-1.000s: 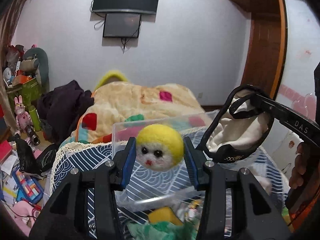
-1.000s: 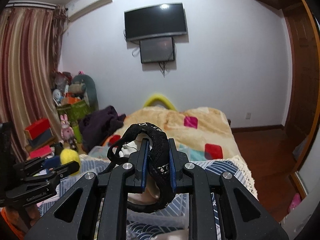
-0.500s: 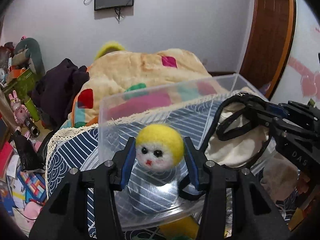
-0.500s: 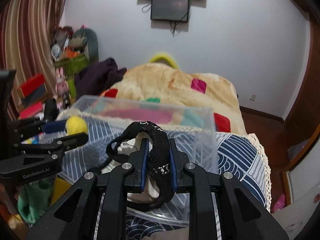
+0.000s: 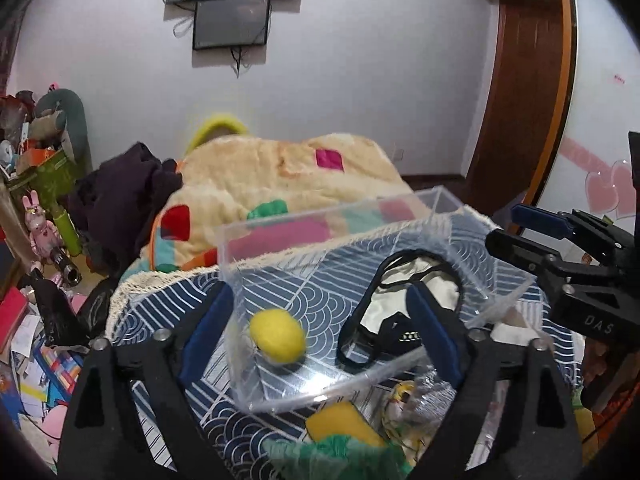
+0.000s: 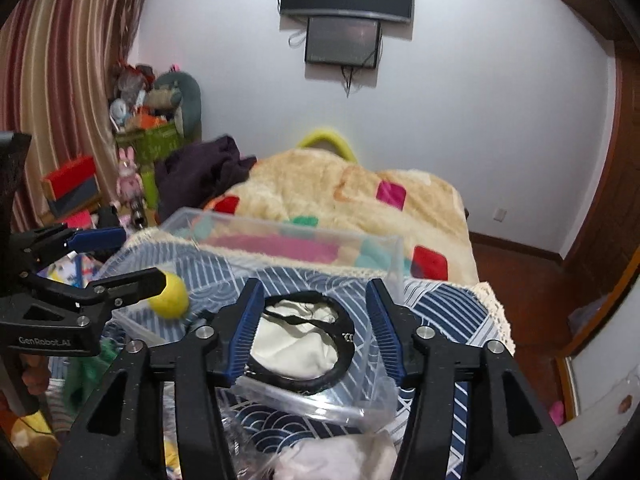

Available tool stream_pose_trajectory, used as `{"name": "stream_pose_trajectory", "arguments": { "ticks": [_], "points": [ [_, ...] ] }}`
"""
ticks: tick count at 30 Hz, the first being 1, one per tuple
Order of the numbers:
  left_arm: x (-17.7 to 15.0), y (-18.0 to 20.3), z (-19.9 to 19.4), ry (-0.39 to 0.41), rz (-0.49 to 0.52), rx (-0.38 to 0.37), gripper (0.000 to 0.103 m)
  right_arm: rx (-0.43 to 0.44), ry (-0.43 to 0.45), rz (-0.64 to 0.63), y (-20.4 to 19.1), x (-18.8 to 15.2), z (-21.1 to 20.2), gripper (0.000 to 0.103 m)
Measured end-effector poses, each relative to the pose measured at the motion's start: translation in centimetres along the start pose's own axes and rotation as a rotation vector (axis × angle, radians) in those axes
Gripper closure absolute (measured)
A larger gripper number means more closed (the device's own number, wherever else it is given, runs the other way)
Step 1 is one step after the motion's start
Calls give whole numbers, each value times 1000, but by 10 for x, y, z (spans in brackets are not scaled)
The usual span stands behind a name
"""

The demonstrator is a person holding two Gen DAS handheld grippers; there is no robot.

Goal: Organize soft objects
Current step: 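Carry the doll with the left tool into the clear box while the right tool drops the strapped item in, then grasp the green knitted sock with the left tool while the right tool grasps the silver sock bag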

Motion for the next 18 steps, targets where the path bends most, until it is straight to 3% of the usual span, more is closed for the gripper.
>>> {"name": "stream_pose_trajectory", "arguments": {
  "ticks": [2,9,18],
  "points": [
    [0,-3,-15,27,-7,5,8,12,37,-2,-4,1,-14,36],
    [-15,-13,-51,66,-34,-3,4,49,52,-39,-24,-15,-33,33],
    [-61,-1,-55,-13,-50,-28,3,110,-50,-12,-39,-64,-16,32]
  ]
}}
Point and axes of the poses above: each gripper's, at about its wrist camera, not at the fingertips, and z roughly the way its jaws point, y to its right, x to its top, the point moved 6 cm from there along z, roughly the way its jaws point, and after that the axes turned 11 degrees about x, right-handed, at the moved point
